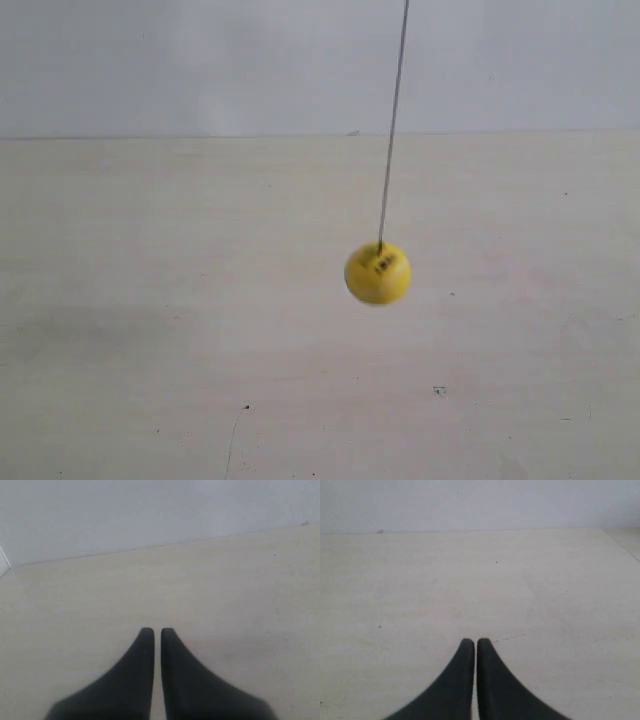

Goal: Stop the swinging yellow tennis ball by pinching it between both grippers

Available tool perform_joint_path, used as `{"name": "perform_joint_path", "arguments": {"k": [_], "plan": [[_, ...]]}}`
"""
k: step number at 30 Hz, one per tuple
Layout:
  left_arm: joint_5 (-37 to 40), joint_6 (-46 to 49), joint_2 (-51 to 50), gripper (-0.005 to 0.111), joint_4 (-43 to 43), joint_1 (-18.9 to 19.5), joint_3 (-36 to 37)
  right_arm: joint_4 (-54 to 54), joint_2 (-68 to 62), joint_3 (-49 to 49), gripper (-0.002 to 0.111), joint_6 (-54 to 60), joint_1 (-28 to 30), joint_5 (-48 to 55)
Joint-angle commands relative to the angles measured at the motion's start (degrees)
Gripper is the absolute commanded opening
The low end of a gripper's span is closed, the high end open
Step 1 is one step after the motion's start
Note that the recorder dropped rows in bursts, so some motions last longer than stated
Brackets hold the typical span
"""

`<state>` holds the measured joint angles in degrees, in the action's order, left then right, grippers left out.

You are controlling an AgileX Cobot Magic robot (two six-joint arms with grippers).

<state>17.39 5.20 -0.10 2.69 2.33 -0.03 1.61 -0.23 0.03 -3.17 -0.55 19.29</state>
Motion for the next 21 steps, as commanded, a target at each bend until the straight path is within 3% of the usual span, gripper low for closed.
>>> {"name": "perform_joint_path", "arguments": {"k": [1, 21], "plan": [[-0.41, 0.11, 0.1, 0.005, -0.38, -0.31, 0.03, 0.24, 0.23, -0.03, 0.0, 0.09, -0.01, -0.31], [-1.57, 0.1, 0.1, 0.005, -0.38, -0.31, 0.03, 0.31, 0.23, -0.03, 0.0, 1.93, -0.01, -6.45]]}}
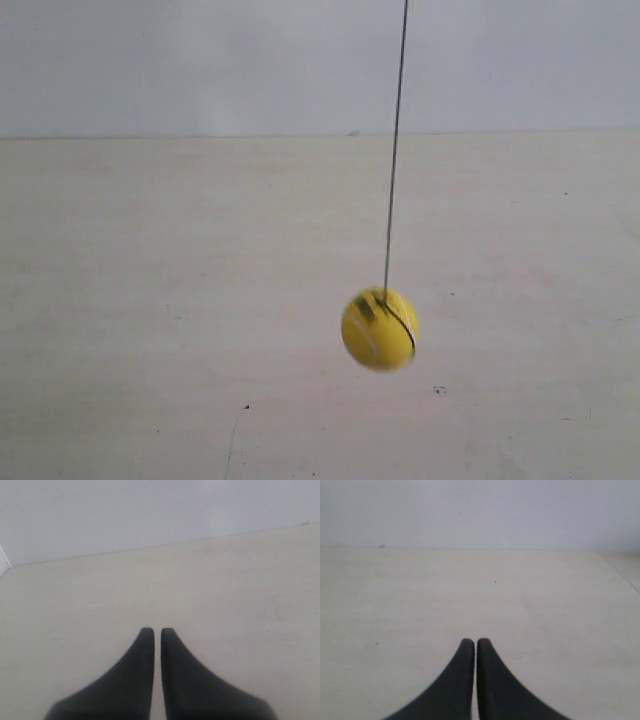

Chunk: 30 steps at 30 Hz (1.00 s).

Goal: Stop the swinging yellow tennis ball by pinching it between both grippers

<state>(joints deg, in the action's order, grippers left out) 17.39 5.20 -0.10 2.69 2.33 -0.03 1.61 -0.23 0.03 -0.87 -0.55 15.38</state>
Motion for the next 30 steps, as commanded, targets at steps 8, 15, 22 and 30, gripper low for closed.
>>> {"name": "perform_joint_path", "arguments": {"k": [8, 15, 22, 30], "plan": [[-10.53, -2.71, 0.1, 0.005, -1.28, -0.31, 0.03, -0.34, 0.23, -0.03, 0.0, -4.61, -0.01, -8.86], [-20.96, -12.16, 0.1, 0.005, -1.85, -0.31, 0.03, -1.61, 0.23, -0.03, 0.0, -12.92, -0.01, -16.73], [-38.13, -24.33, 0.1, 0.005, -1.36, -0.31, 0.03, -0.89, 0.23, -0.03, 0.0, -21.52, -0.01, -31.08], [-42.97, -37.06, -0.79, 0.005, 22.16, -0.31, -3.23, 5.37, 0.23, -3.21, 0.0, -21.54, -0.01, -36.74]]}}
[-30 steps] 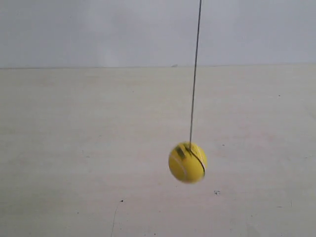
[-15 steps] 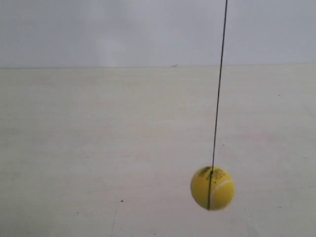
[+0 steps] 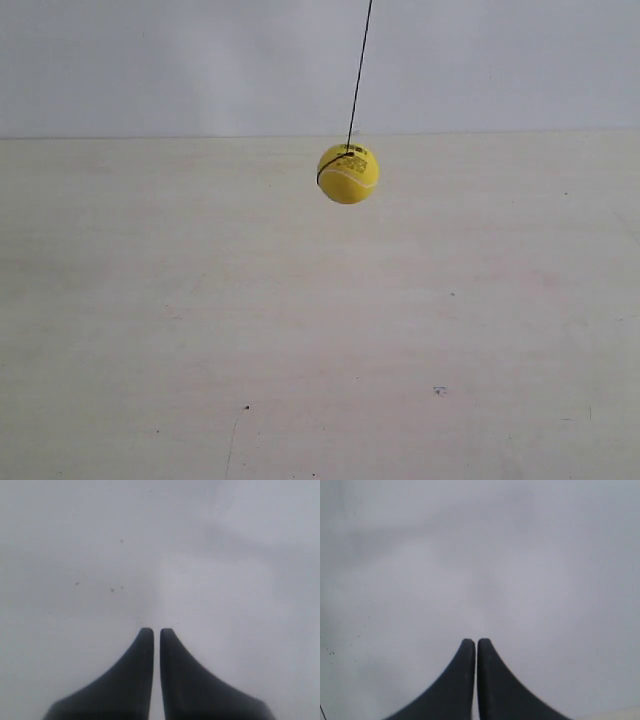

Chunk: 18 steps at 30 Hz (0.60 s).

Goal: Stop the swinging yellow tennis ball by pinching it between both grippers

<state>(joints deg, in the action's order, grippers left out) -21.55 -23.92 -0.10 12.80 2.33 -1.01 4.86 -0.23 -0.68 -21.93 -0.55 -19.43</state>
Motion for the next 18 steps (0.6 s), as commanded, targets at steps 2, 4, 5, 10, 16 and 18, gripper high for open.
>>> {"name": "perform_joint_path", "arguments": {"k": [2, 4, 5, 10, 16, 18], "plan": [[-7.21, -10.35, -3.14, 0.005, 14.81, -0.31, -3.94, 2.11, -1.56, -4.27, 0.0, -0.48, -0.01, -2.3], [-9.47, -11.04, -6.0, 0.005, 15.27, -0.31, -6.47, 2.11, -4.83, -6.45, 0.0, -0.48, -0.01, -2.3], [-9.88, -11.28, -7.85, 0.005, 15.35, -0.31, -8.18, 2.11, -6.92, -7.91, 0.0, -0.48, -0.01, -2.52], [-6.78, -16.16, -18.84, 0.005, 22.3, -0.31, -17.28, 6.15, -19.63, -15.71, 0.0, -1.01, -0.01, -0.27], [-6.1, -39.68, -32.88, 0.005, 53.89, -0.31, -22.57, 16.24, -34.97, -18.15, 0.0, -8.09, -0.01, 2.54], [-9.23, -42.17, -36.92, 0.005, 59.56, -0.31, -23.05, 19.98, -39.21, -18.05, 0.0, -9.74, -0.01, 2.54]]}}
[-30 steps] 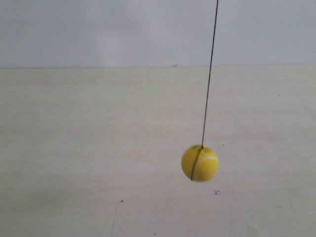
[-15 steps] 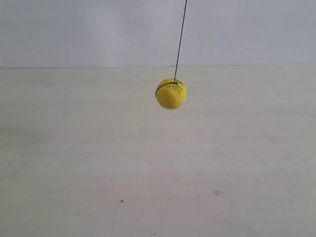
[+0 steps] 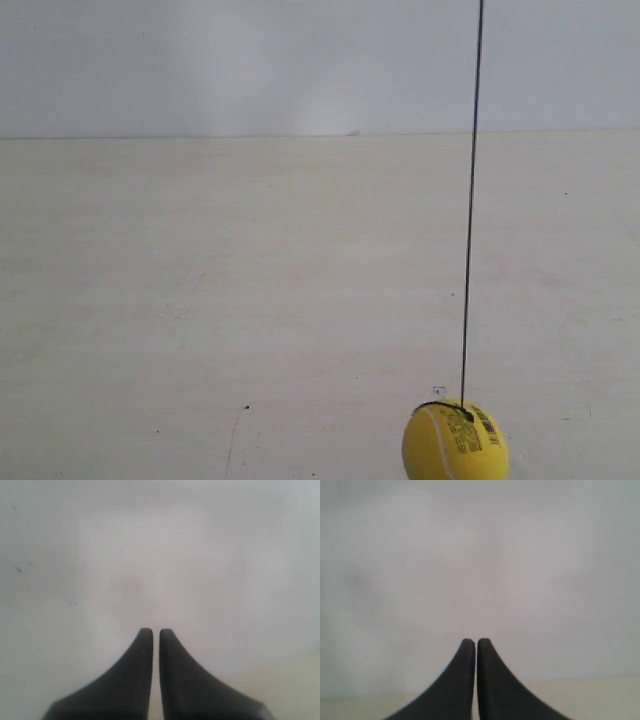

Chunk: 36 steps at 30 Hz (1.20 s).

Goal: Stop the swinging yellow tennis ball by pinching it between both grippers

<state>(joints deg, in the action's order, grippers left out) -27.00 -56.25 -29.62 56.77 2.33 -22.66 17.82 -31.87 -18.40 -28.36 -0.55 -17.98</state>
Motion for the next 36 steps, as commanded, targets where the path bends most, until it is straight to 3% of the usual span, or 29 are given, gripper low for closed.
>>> {"name": "perform_joint_path", "arguments": {"k": [1, 11, 27, 36], "plan": [[-6.09, -9.84, -9.58, 0.005, 16.83, -0.31, -1.54, 9.22, -9.95, -0.34, 0.0, -4.16, -0.01, 0.98], [-10.37, -6.27, -25.82, 0.005, 24.29, -0.31, -1.61, 38.62, -27.12, -0.34, 0.0, -15.95, -0.01, -12.19], [-22.11, 1.17, -42.85, 0.005, 30.92, -0.31, -1.61, 54.21, -33.85, -0.34, 0.0, -21.04, -0.01, -19.5], [-28.44, 6.62, -48.42, 0.005, 31.2, -0.31, -2.13, 55.16, -42.51, -0.34, 0.0, -15.37, -0.01, -24.74]]}}
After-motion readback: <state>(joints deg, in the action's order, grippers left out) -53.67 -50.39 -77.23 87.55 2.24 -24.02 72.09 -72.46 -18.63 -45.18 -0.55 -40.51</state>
